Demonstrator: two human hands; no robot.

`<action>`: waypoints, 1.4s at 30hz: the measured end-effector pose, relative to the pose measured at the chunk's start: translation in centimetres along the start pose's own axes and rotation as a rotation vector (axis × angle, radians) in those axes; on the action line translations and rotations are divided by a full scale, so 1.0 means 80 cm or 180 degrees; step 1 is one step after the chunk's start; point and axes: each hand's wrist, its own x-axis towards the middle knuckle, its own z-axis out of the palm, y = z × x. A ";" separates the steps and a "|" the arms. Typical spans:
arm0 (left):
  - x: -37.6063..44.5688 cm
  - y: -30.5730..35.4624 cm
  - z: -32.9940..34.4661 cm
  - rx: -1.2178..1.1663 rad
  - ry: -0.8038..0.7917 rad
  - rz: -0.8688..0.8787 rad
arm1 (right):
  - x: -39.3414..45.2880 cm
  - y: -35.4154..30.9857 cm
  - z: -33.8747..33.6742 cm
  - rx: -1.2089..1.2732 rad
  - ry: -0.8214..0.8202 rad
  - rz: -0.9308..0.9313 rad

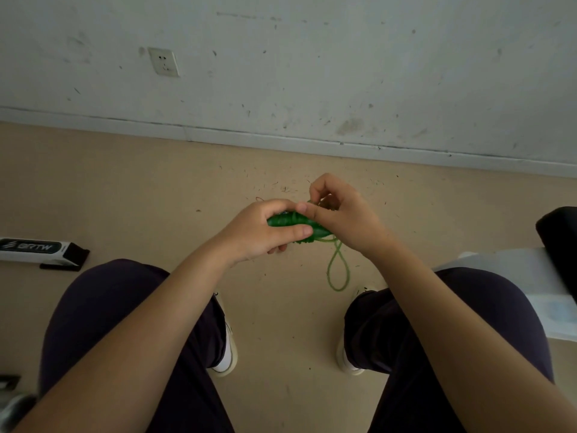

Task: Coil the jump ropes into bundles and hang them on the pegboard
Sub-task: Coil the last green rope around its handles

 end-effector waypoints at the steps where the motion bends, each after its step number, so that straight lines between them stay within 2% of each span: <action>1: 0.000 0.000 0.000 -0.0042 0.0056 0.0049 | 0.001 0.001 0.000 0.0040 -0.0010 0.0024; 7: -0.002 0.004 0.000 -0.0219 -0.0189 0.0417 | 0.002 0.005 -0.005 0.0585 -0.0116 0.0289; 9: 0.000 0.004 -0.001 -0.0323 0.0014 0.0434 | 0.001 0.006 -0.006 0.0856 -0.0264 0.0448; 12: 0.005 0.004 -0.005 -0.0708 0.0411 0.0385 | 0.000 0.006 -0.003 0.1030 -0.0519 0.0554; 14: 0.006 0.004 -0.006 -0.1123 0.0353 0.0348 | 0.000 0.005 0.003 0.1044 -0.0588 0.0474; 17: 0.006 0.004 -0.009 -0.1559 0.0196 0.0300 | 0.000 0.001 0.008 0.1205 -0.0404 0.0687; 21: 0.007 0.005 -0.023 -0.1585 0.1014 0.0127 | -0.001 0.001 0.006 0.0399 -0.0445 0.0744; 24: 0.008 0.001 -0.026 -0.1045 0.1304 0.0012 | -0.002 -0.006 0.009 -0.0252 -0.0524 0.0519; 27: 0.011 -0.003 -0.017 -0.0427 0.1190 0.0064 | -0.002 -0.015 0.007 -0.0618 -0.0424 0.0232; 30: 0.014 -0.006 -0.016 -0.0147 0.0939 0.0007 | -0.001 -0.015 -0.005 -0.0765 -0.0198 0.0044; 34: 0.012 -0.008 -0.017 -0.0120 0.0407 -0.0132 | 0.000 -0.014 -0.013 -0.0936 -0.0011 -0.0081; 38: 0.006 -0.004 -0.016 -0.0263 -0.0329 -0.0221 | 0.003 -0.007 -0.014 -0.1026 0.0138 -0.0252; 42: 0.002 -0.002 -0.018 -0.0371 -0.0739 -0.0246 | 0.002 -0.002 -0.008 -0.0957 -0.0067 -0.0335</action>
